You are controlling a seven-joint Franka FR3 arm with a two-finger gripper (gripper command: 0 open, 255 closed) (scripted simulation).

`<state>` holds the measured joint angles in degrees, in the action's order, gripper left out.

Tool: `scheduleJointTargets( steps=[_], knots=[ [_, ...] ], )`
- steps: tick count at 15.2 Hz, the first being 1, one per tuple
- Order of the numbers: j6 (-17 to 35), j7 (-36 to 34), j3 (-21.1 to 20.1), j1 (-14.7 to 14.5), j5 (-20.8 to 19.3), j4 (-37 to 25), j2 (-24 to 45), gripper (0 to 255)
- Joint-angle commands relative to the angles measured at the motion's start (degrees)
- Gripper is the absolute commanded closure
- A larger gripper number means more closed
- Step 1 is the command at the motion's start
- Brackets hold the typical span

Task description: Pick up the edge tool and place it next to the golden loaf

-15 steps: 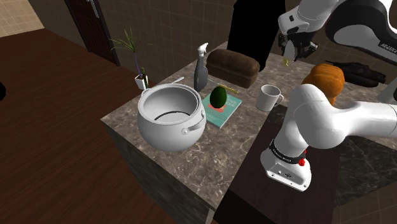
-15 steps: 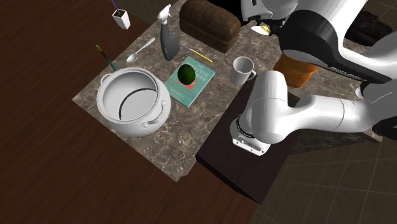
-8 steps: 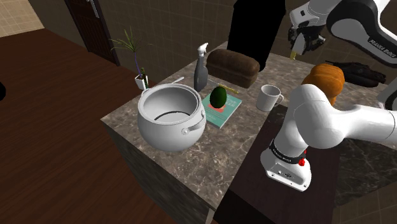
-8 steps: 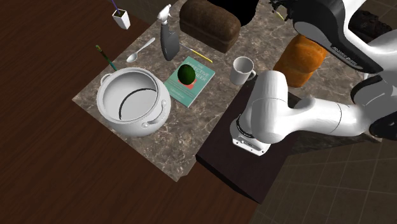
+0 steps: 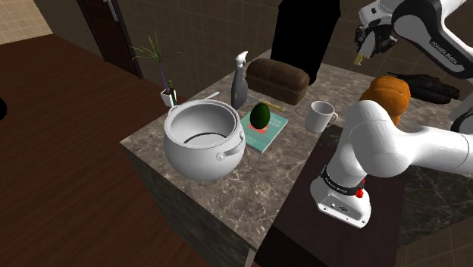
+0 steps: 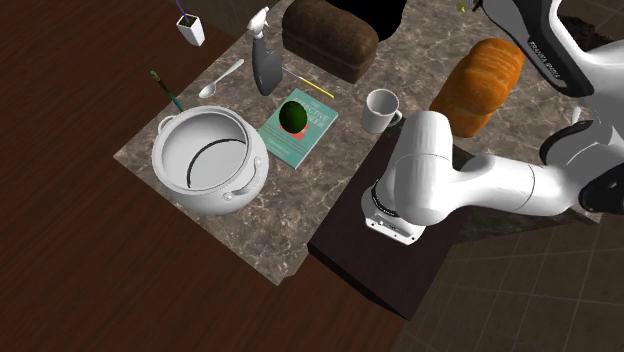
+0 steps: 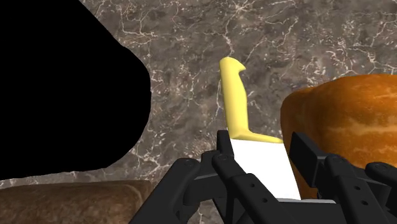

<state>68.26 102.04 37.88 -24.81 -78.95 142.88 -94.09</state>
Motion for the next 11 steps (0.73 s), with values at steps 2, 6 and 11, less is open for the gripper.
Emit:
scheduleJointTargets(
  steps=[2, 6, 11],
  knots=[
    [1.4, 4.2, 3.5, -0.5, -4.6, -3.9, 0.0, 255],
    [3.4, 9.2, 7.5, -2.0, -9.6, -10.0, 0.7, 255],
    [6.3, 15.3, 11.6, -4.9, -14.8, -19.0, 2.1, 255]
  ],
)
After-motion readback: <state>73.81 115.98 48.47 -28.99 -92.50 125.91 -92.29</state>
